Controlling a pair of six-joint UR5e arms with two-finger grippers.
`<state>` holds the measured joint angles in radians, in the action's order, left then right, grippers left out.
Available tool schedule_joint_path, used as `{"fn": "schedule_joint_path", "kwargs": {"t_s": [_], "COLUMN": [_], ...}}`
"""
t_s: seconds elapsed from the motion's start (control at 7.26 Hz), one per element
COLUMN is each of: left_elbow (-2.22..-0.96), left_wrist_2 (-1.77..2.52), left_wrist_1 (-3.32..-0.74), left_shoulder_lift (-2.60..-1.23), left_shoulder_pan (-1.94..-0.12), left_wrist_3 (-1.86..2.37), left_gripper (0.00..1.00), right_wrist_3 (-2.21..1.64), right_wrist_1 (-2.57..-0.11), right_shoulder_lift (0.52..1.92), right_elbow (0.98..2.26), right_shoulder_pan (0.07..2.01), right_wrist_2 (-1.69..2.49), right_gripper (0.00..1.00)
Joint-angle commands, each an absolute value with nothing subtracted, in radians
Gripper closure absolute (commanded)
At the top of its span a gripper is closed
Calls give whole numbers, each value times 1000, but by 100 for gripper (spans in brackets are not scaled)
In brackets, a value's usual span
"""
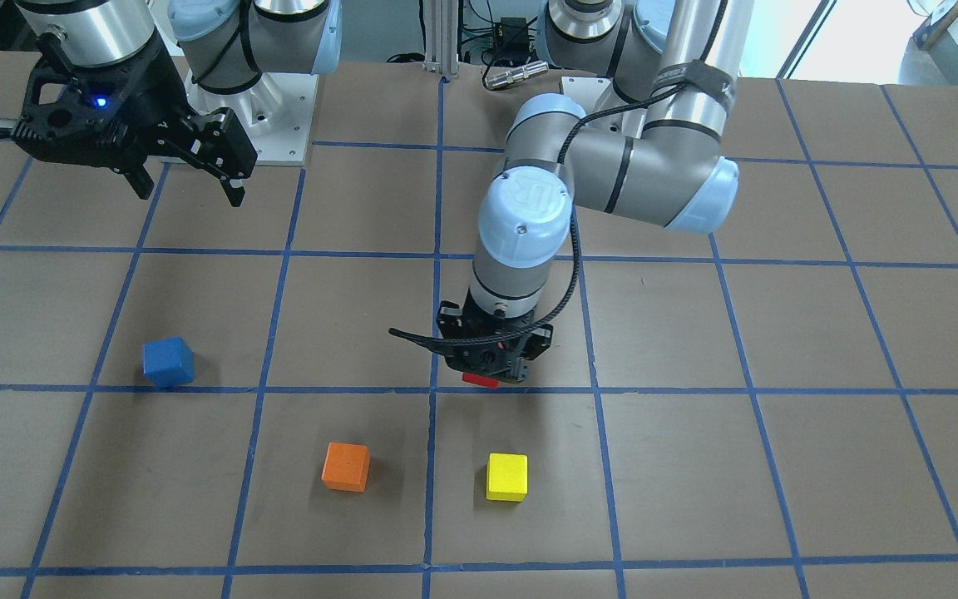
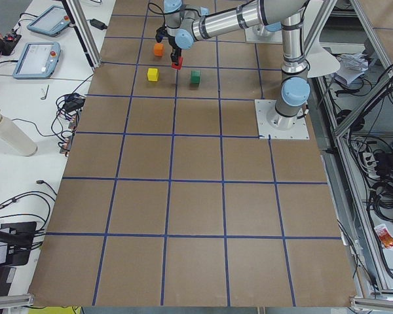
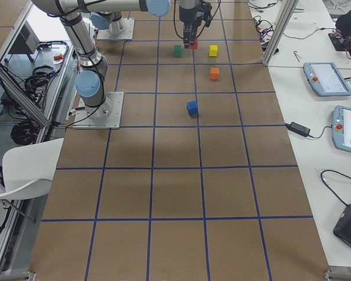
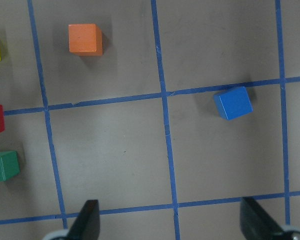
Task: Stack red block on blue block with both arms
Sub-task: 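Carry the red cube with the left gripper toward the orange cube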
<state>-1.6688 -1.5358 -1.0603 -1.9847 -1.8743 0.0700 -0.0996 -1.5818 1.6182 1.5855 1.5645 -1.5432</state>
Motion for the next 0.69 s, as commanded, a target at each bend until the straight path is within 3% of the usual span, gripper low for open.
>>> {"fn": "schedule_joint_path", "kwargs": {"t_s": [0.0, 0.14, 0.28, 0.41, 0.55], "left_elbow": [-1638, -1617, -1596, -1595, -1592], "left_wrist_2": [-1539, -1537, -1539, -1540, -1540], "left_wrist_1": [-1019, -1016, -1015, -1015, -993], "left_shoulder_lift": [-2052, -2083, -2103, -2127, -2144], "left_shoulder_pan": [-1930, -1936, -1947, -1954, -1957], "left_wrist_3": [115, 173, 187, 230, 265], "left_gripper": [88, 87, 78, 20, 0], "right_wrist_3": [-100, -98, -95, -98, -98], "right_wrist_1": [-1585, -1583, -1583, -1583, -1582], "right_shoulder_lift": [1615, 1614, 1614, 1618, 1618], "right_elbow": [1586, 1586, 1586, 1583, 1579], "right_shoulder_pan": [1563, 1562, 1556, 1557, 1557], "right_wrist_2": [-1545, -1557, -1557, -1548, -1554], "right_gripper": [0, 0, 0, 0, 0]}}
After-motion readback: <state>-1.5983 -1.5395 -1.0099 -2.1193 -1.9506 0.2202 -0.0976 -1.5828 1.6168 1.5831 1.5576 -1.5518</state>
